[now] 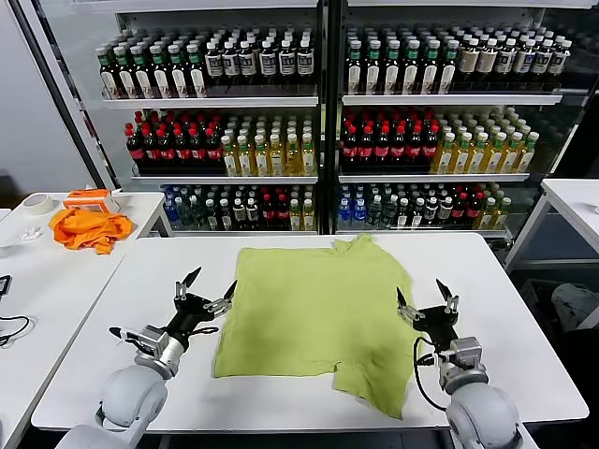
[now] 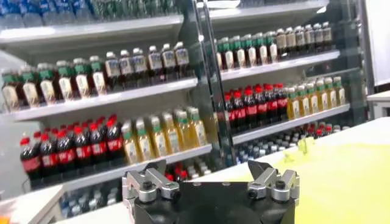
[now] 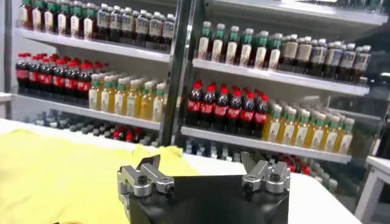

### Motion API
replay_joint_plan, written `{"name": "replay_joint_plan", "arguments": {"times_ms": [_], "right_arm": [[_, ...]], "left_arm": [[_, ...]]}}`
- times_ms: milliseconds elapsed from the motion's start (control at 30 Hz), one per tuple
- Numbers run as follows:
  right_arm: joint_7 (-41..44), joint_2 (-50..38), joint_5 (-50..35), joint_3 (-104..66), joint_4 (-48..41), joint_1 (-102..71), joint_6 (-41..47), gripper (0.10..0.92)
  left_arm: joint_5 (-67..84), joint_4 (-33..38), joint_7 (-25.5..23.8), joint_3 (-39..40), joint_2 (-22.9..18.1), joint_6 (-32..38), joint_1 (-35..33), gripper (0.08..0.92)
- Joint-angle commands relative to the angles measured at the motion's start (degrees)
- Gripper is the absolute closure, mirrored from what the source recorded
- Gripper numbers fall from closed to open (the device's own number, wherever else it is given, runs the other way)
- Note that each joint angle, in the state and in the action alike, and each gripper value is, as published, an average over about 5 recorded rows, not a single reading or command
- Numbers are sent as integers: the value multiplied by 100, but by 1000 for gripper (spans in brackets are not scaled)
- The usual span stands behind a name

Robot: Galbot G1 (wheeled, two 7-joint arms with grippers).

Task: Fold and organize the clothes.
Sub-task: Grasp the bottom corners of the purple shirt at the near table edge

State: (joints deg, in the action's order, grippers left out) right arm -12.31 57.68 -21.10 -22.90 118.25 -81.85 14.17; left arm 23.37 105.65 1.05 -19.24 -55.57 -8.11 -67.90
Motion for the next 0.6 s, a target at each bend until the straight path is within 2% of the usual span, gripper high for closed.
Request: {"name": "replay_joint_plan", "arguments": {"times_ms": [33,600], "right_arm": [[-114,-222,-337,-50,562,-1137,124,203],[-421,-13,-423,375,492,-1431,111,203]], "left_arm": [[920,835,481,-136,257,-1489,-798,177],[1372,1289,703,-162,220,-2146,-1659,177]]}}
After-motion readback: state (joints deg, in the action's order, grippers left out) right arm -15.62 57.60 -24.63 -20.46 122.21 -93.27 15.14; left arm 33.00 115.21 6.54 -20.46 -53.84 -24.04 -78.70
